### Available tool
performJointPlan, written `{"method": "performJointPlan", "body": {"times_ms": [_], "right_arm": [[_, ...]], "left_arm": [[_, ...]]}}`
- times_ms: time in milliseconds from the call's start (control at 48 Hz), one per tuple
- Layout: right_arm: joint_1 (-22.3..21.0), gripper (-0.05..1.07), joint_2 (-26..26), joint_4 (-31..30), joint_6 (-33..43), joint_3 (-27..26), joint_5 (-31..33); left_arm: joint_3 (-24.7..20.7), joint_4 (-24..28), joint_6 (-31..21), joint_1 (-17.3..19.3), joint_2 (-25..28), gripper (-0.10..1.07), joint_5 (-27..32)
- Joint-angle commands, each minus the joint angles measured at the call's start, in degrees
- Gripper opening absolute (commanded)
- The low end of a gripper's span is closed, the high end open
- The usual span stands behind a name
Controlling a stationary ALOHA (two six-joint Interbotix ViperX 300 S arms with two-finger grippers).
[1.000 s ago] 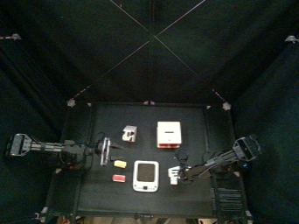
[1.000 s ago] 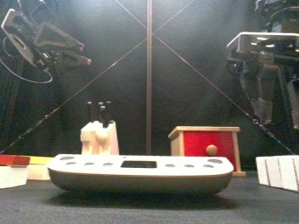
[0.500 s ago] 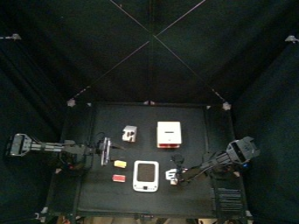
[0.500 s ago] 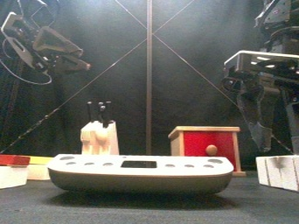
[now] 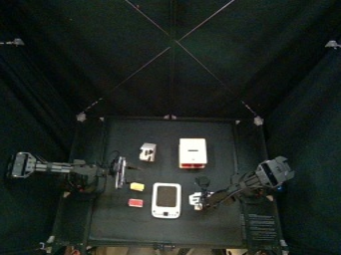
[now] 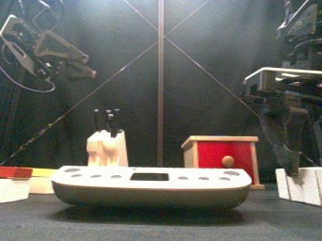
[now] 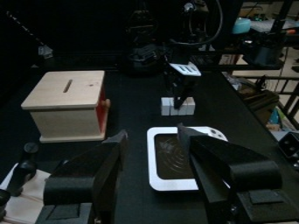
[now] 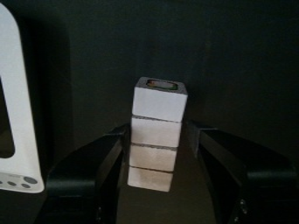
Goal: Grab sushi roll
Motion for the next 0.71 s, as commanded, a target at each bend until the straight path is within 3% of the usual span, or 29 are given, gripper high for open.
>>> {"method": "performJointPlan", "body": {"times_ms": [0,438,688], "right_arm": [[-0.44,0.87,-0.18,0.09,0.0,-0.44,-1.32],[-1.49,0.84,0.7,0.62,0.0,-0.35,-5.01],[-2.11,0.65,0.35,0.62,0.0,-0.18,-5.01]], "left_arm": [[-0.62,-0.09,0.09,0.26,0.09,0.86,-0.26],[-0.53,-0.09,0.0,0.26,0.09,0.86,-0.18],[-0.44,-0.09,0.0,0.26,0.09,0.86,-0.26]]}}
